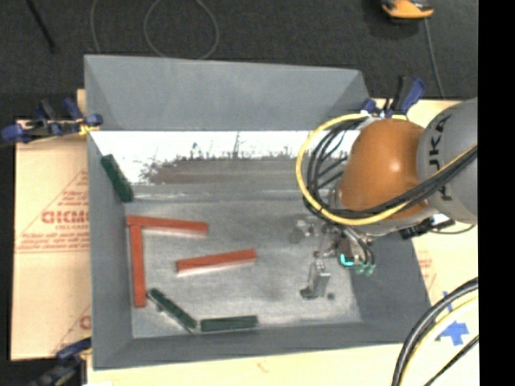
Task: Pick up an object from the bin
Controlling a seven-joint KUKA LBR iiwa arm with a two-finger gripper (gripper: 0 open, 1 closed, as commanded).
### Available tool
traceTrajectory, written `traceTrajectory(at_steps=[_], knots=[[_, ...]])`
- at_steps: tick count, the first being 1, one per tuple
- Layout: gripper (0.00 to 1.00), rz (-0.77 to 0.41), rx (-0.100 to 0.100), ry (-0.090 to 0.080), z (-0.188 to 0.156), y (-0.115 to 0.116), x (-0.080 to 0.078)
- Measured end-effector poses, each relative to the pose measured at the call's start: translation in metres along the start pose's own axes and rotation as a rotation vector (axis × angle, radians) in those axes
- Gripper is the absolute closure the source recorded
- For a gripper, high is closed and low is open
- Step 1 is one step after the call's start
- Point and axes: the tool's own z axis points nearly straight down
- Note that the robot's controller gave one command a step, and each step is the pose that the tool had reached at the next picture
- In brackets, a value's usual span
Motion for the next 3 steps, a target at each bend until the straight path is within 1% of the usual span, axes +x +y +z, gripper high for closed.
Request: traceTrajectory(at_steps=[1,2,3], knots=[[0.00,-0.149,-0.001,-0.009,0.086,0.066,-0.013],[0.00,0.236,-0.006,-0.011,0.016,0.194,-0.048],[0.00,0.441,0.000,-0.004,0.086,0.149,-0.060]])
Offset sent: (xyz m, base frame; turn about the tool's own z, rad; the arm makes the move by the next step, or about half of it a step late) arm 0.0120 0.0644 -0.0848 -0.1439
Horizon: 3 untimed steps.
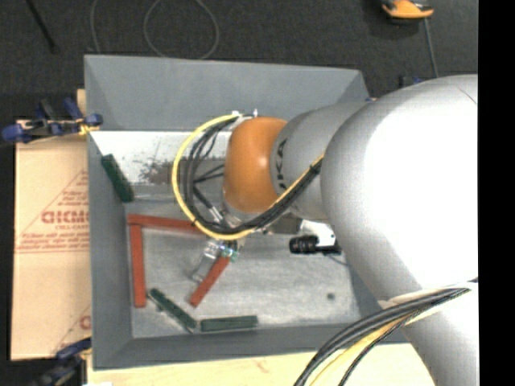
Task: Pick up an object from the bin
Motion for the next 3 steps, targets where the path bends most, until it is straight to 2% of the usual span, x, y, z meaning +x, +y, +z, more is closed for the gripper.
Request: traceTrajectory(at_steps=[1,2,3], knots=[[0.00,0.095,-0.005,-0.005,-0.039,0.016,-0.009],[0.00,0.060,0.001,0.003,-0.001,0.046,-0.057],[1.00,0.054,0.000,-0.003,-0.003,0.046,-0.058]])
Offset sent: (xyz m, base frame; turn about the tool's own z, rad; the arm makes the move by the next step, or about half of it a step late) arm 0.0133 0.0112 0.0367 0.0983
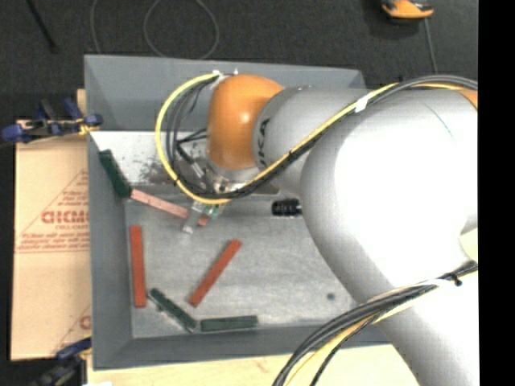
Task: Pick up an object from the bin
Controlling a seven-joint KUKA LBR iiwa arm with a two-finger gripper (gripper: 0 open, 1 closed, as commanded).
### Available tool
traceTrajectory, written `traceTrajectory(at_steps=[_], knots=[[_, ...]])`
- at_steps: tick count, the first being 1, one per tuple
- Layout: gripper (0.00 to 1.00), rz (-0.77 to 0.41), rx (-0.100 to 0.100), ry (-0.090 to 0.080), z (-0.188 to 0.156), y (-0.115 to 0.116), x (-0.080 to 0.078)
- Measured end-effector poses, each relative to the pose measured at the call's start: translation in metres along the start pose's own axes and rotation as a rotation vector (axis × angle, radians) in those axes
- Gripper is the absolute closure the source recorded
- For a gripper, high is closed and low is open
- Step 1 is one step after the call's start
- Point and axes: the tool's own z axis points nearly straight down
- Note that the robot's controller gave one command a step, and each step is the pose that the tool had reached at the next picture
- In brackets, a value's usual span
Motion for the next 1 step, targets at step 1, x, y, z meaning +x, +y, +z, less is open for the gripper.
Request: traceTrajectory(at_steps=[1], knots=[[1.00,0.040,-0.006,-0.006,-0.1357,-0.0621,0.0242]])
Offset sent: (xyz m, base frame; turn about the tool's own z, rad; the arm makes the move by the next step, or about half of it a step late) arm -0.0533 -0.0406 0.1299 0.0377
